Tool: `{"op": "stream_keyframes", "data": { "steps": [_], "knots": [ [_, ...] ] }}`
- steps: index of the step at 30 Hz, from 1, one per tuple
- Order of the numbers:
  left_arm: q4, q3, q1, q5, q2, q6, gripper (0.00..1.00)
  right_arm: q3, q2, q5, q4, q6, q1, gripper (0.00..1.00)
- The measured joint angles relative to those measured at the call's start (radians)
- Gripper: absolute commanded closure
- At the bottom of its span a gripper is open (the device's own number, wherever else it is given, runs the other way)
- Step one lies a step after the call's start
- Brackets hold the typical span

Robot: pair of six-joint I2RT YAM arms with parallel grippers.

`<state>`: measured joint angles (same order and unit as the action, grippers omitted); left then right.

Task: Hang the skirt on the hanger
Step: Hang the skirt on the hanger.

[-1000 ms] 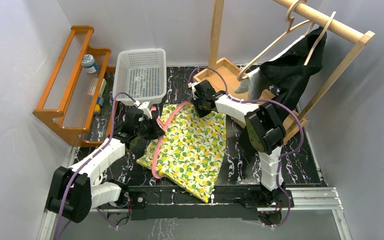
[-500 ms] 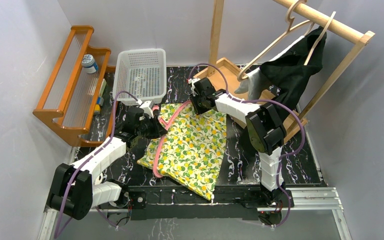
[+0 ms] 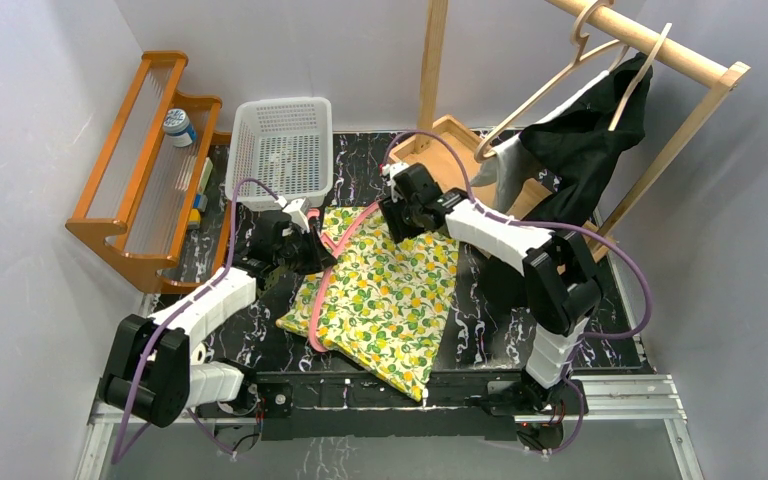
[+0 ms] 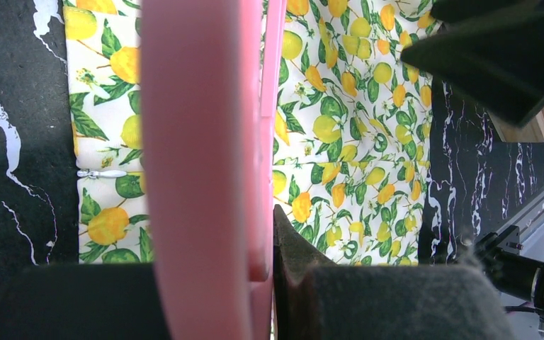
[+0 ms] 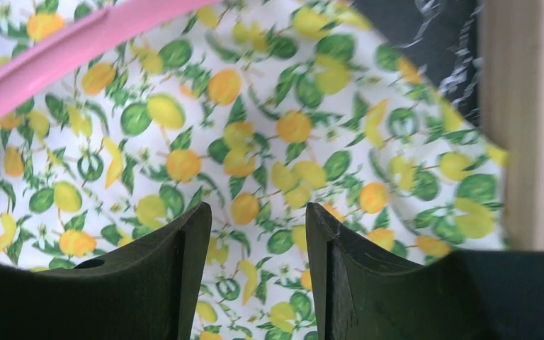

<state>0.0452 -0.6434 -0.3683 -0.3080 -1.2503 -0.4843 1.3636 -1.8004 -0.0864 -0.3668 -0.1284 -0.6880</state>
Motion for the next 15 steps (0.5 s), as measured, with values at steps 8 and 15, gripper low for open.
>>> {"op": "stream_keyframes", "data": {
  "steps": [8, 15],
  "knots": [
    [0.022, 0.028, -0.007, 0.019, 0.013, -0.007, 1.00, -0.077, -0.041, 0.016, -0.026, -0.005, -0.116, 0.44],
    [0.056, 0.089, -0.029, 0.060, 0.074, -0.028, 1.00, -0.167, -0.054, 0.023, 0.004, -0.006, -0.150, 0.65]
  ]
}}
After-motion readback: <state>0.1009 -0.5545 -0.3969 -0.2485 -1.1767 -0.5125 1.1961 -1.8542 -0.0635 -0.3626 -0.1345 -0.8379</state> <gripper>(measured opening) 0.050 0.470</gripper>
